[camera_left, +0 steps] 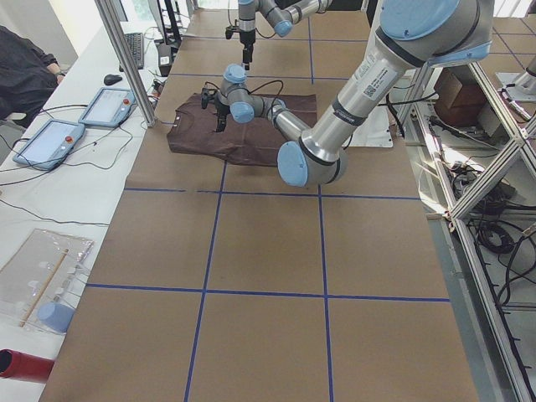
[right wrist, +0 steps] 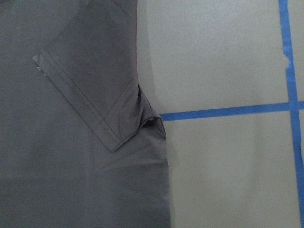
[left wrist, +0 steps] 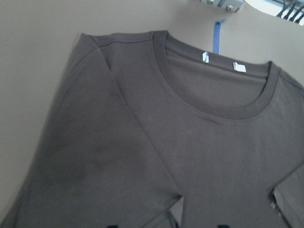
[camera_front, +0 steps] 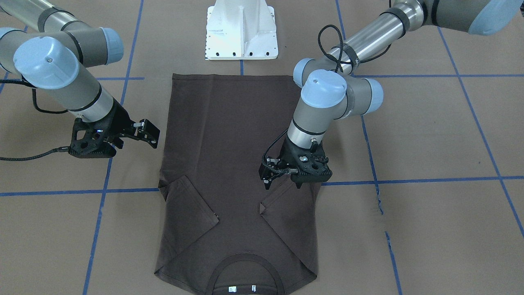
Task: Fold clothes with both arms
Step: 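Move the right gripper to the hem corner nearest it while the left gripper releases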
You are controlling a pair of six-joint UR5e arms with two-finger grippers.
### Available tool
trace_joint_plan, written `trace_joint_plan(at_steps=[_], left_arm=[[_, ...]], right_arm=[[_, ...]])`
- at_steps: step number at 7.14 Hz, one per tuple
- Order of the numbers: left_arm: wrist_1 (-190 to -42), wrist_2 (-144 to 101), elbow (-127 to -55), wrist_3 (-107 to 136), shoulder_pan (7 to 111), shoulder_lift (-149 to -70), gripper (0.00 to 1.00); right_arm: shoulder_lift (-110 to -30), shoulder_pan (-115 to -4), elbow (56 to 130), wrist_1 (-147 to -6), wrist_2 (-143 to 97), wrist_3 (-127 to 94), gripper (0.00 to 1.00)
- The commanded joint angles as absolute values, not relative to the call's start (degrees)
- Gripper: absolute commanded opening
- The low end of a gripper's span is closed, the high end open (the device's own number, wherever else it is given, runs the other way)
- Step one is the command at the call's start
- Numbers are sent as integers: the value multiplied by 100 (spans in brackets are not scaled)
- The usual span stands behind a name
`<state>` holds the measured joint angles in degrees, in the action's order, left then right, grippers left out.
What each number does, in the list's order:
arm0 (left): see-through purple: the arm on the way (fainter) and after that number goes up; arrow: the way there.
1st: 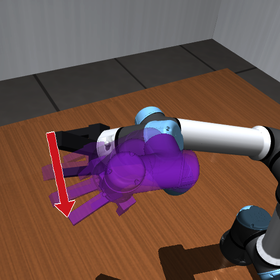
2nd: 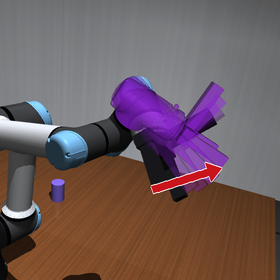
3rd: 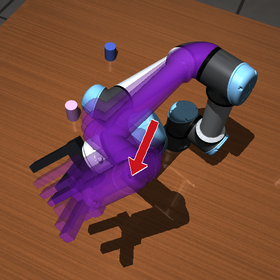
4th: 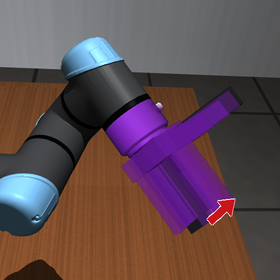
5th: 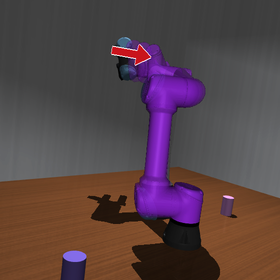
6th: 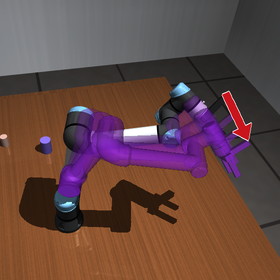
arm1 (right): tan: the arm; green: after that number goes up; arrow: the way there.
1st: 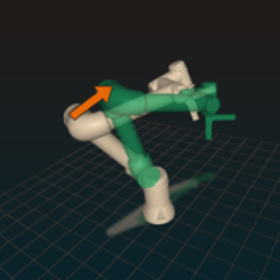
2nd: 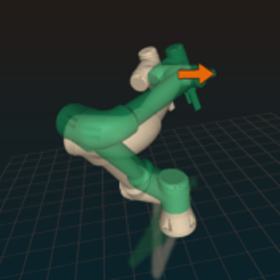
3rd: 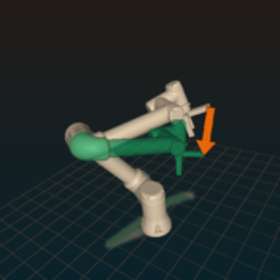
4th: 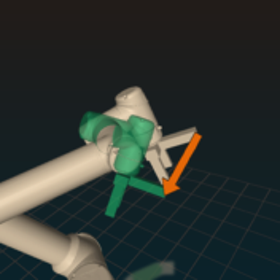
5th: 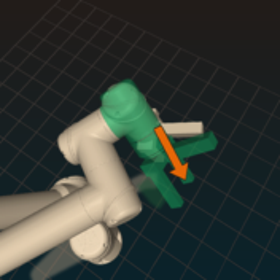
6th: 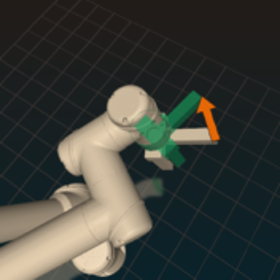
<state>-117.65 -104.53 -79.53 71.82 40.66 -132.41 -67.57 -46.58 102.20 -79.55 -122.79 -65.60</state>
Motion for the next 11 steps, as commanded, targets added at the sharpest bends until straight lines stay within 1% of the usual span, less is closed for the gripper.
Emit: trace_joint_plan(at_steps=[1, 2, 3, 4, 5, 8, 11], left_arm=[[-11121, -10521, -9241, 6630, 4087, -12501, 100], [-11057, -10529, -9559, 6496, 4087, -12254, 100], [-11039, -10521, -9606, 6495, 4087, -12217, 100], [-11048, -10521, -9606, 6495, 4087, -12217, 100], [-11048, -10521, -9606, 6495, 4087, -12217, 100], [-11048, -10529, -9606, 6495, 4087, -12226, 100], [-11048, -10529, -9606, 6495, 4087, -12217, 100]], right_arm=[[-7678, -3696, 11176, -7515, -11324, -7739, 100], [-7847, -3178, 11397, -7576, -10946, -8335, 100], [-7944, -2520, 11513, -7681, -10394, -8863, 100], [-7945, -1992, 11479, -7699, -9919, -9094, 100], [-7954, -1795, 11487, -7699, -9879, -9314, 100], [-8339, -1363, 11531, -7682, -9791, -9536, 100], [-8367, -1143, 11540, -7682, -9791, -9615, 100]])
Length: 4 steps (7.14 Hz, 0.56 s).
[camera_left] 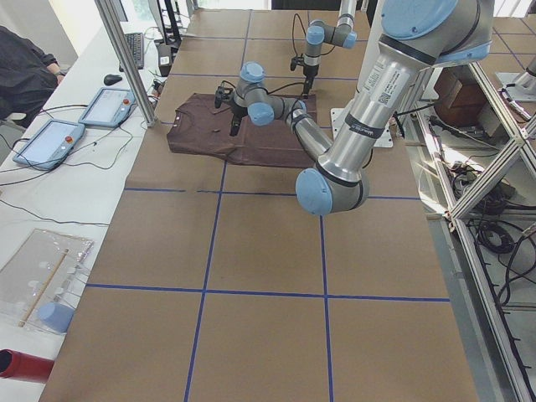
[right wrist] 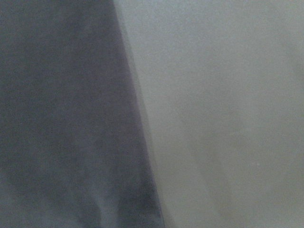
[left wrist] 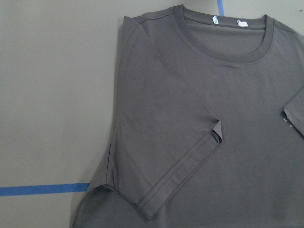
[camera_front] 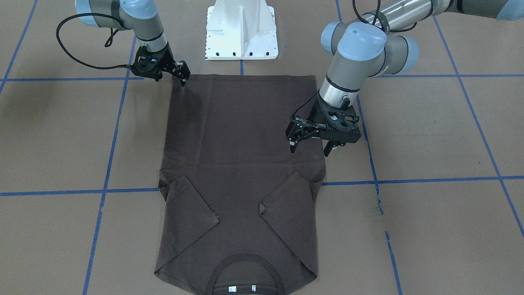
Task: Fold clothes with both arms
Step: 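Move the left gripper down to the hem corner nearest it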
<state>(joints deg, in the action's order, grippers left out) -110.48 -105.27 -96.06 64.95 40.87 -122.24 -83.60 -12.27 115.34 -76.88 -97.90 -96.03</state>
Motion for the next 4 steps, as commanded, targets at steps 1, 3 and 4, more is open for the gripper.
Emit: trace_joint_plan(at_steps=[1, 3, 4], left_arm=[[-11048, -10521, -9606, 6495, 4087, -12225, 100], [-11048, -10521, -9606, 6495, 4087, -12217, 100], [-11048, -10521, -9606, 6495, 4087, -12217, 100]], right_arm=[[-8367, -1116, 11549, -7682, -9791, -9615, 100], [-8358, -1064, 11540, -7690, -9791, -9607, 97], [-8350, -1063, 11549, -7682, -9817, -9615, 83]])
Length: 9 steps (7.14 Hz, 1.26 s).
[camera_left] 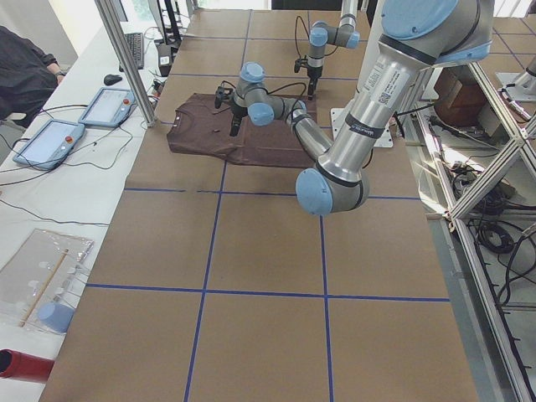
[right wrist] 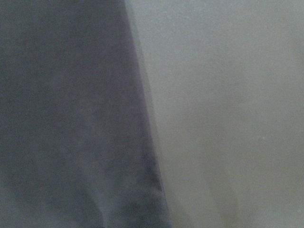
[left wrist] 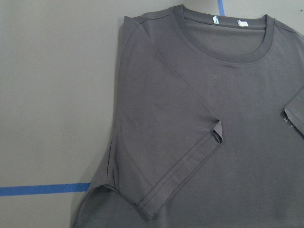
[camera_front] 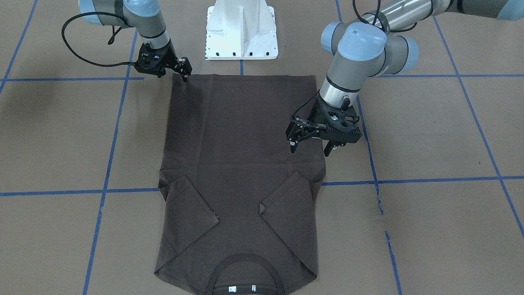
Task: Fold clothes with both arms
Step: 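Move the left gripper down to the hem corner nearest it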
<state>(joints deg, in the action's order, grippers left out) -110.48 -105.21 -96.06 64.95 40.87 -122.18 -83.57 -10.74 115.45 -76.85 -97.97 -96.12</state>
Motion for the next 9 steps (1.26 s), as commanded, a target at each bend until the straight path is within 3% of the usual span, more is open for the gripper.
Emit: trace_joint_plan(at_steps=[1, 2, 3, 8, 9], left_arm=[[-11048, -10529, -9606, 6495, 4087, -12217, 100], [-11048, -10521, -9606, 6495, 4087, -12217, 100], [-11048, -10521, -9606, 6495, 4087, -12217, 100], [-11057, -10521, -9633, 6591, 4087, -12173, 100], [-11057, -10538, -10085, 6992, 3974, -11799, 100]], right_arm=[[-8332, -1063, 11558, -7682, -9852, -9607, 48], [-8323, -1063, 11558, -7682, -9853, -9606, 18], [-8341, -1072, 11601, -7682, -9853, -9598, 0], [-8376, -1046, 11829, -7682, -9782, -9615, 0], [-8385, -1055, 11943, -7690, -9791, -9607, 0]])
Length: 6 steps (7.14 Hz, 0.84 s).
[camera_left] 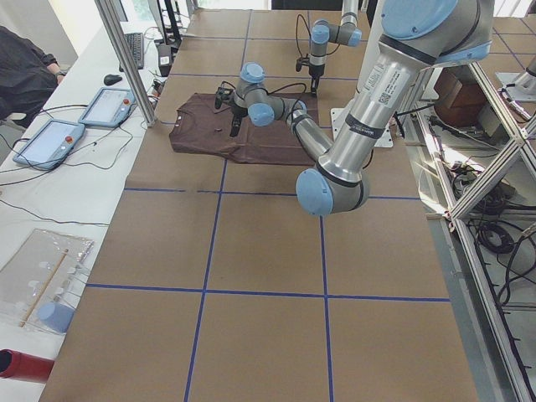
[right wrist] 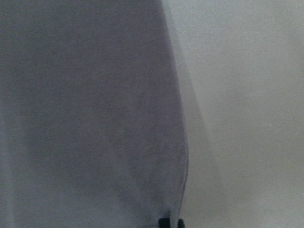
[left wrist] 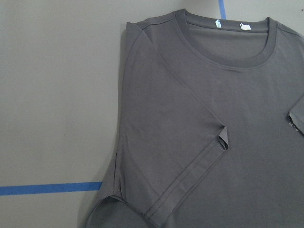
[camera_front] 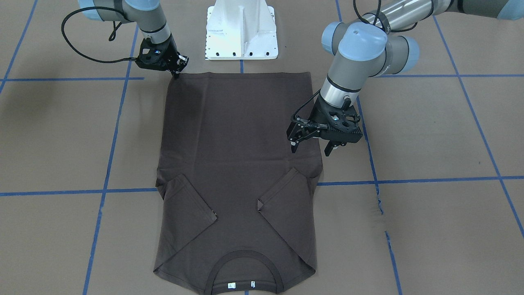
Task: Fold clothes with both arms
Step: 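Move the left gripper down to the hem corner nearest it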
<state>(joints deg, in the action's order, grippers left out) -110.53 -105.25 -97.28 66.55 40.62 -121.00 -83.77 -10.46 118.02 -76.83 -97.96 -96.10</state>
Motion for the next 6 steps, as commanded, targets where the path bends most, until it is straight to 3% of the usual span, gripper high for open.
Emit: trace_joint_plan(at_steps=[1, 4, 6], left_arm=[[-11048, -10529, -10716, 7466, 3581, -11255, 100], [-10464, -9464, -11828, 9890, 1827, -10180, 99], [-10029, -8880, -11848, 11016, 936, -10021, 98]], right_arm=[[-8376, -1133, 12084, -7690, -9808, -9598, 0], [-8324, -1327, 12278, -7655, -9835, -9519, 0], [-8271, -1380, 12313, -7646, -9852, -9519, 0]])
